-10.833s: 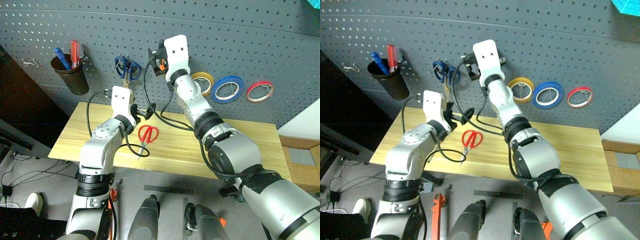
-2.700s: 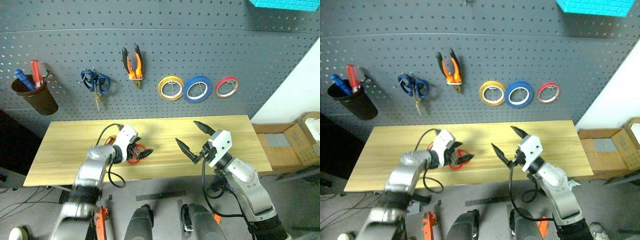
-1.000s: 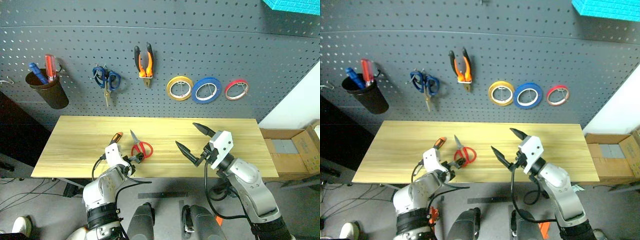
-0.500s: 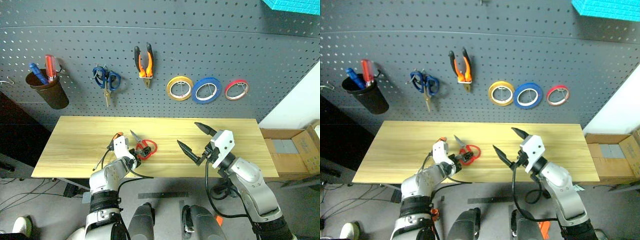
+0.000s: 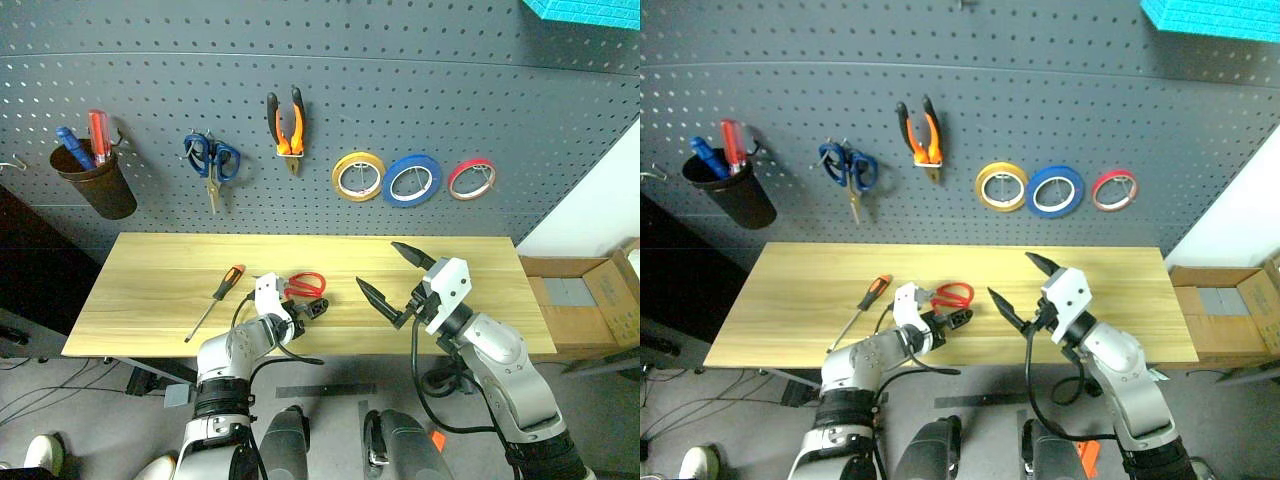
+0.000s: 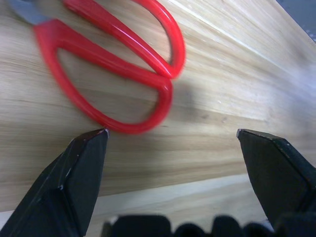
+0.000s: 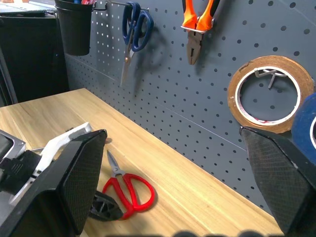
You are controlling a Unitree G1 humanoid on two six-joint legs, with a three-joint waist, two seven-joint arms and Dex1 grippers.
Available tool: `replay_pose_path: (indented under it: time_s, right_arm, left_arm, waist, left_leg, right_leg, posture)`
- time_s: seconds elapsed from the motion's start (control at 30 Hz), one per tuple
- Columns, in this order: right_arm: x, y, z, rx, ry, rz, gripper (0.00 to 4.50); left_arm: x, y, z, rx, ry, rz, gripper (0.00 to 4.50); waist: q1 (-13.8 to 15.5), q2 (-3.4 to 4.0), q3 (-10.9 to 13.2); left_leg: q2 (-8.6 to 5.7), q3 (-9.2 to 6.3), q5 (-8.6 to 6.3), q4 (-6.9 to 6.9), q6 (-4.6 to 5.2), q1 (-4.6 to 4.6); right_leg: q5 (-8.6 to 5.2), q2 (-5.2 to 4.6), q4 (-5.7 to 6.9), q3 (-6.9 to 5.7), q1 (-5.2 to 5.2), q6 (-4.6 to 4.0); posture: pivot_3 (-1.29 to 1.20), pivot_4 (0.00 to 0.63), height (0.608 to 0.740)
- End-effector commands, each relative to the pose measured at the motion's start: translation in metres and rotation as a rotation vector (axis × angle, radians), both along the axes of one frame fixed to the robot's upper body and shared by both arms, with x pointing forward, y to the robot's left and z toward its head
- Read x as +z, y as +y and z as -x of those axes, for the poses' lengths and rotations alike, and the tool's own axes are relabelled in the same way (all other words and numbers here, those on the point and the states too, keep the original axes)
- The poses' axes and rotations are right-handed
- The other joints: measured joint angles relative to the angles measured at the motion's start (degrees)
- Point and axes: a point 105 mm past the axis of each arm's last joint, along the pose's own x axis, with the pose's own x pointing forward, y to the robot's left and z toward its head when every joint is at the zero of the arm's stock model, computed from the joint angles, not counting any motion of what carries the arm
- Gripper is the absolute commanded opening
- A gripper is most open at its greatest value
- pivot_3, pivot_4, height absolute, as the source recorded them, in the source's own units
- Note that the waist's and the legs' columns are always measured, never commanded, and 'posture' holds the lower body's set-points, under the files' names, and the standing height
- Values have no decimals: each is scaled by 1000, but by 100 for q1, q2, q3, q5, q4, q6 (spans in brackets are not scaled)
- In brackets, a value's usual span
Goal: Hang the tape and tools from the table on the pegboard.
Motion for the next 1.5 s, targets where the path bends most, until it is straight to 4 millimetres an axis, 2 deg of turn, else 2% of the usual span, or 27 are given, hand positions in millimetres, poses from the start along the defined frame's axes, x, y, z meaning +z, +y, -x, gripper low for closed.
replay_pose_path:
  time_s: [0.03, 0.4, 0.73, 0.93, 1.1, 1.2, 1.5]
  right_arm:
    - [15, -3, 3, -7, -63, -6, 4500]
    - [17, -4, 3, -18, -69, -4, 4500]
    - [18, -5, 4, -29, -72, -2, 4500]
    - [17, -4, 4, -28, -71, -6, 4500]
    - [18, 1, 3, -15, -73, -16, 4500]
    - [18, 3, 2, -6, -75, -18, 4500]
    - [18, 7, 3, 24, -85, -21, 4500]
  left_arm:
    - [-10, -12, 5, -35, 54, 25, 4484]
    - [-13, -44, -11, -140, 31, 29, 4484]
    - [-9, -45, -33, -149, -6, 0, 4484]
    - [-10, -45, -20, -184, 0, 14, 4484]
    - [1, -46, -1, -209, -6, 42, 4484]
    - [8, -39, 9, -194, -8, 47, 4484]
    - [34, 10, 24, -48, -50, -15, 4484]
  waist:
    - [-1, 1, 0]
    - [-47, 1, -2]
    - [-124, -1, -3]
    - [-175, 0, -3]
    - [-211, 1, -3]
    - [-223, 1, -3]
    - [-210, 0, -3]
  left_leg:
    - [-2, 0, 0, 0, 0, 0]
    - [-33, 8, 0, 1, 1, 0]
    - [-47, 13, 2, 2, 4, 0]
    - [-47, 17, 1, 0, 4, 0]
    - [-47, 18, 1, -1, 5, 0]
    - [-45, 15, 1, 0, 5, 1]
    - [-38, 8, 1, 0, 4, -1]
  right_leg:
    - [0, 0, 0, -1, 0, 0]
    - [5, 1, -4, -5, 1, 11]
    - [12, 2, -4, -6, 1, 24]
    - [9, 1, -3, -2, 0, 31]
    - [8, -4, -1, 3, 0, 33]
    - [8, -8, 2, 5, 0, 33]
    - [7, -10, 1, 10, -1, 31]
  posture:
    - [-51, 224, 740]
    - [-70, 219, 740]
    - [-87, 211, 740]
    - [-71, 204, 740]
    - [-47, 199, 740]
    - [-35, 194, 740]
    - [5, 189, 740]
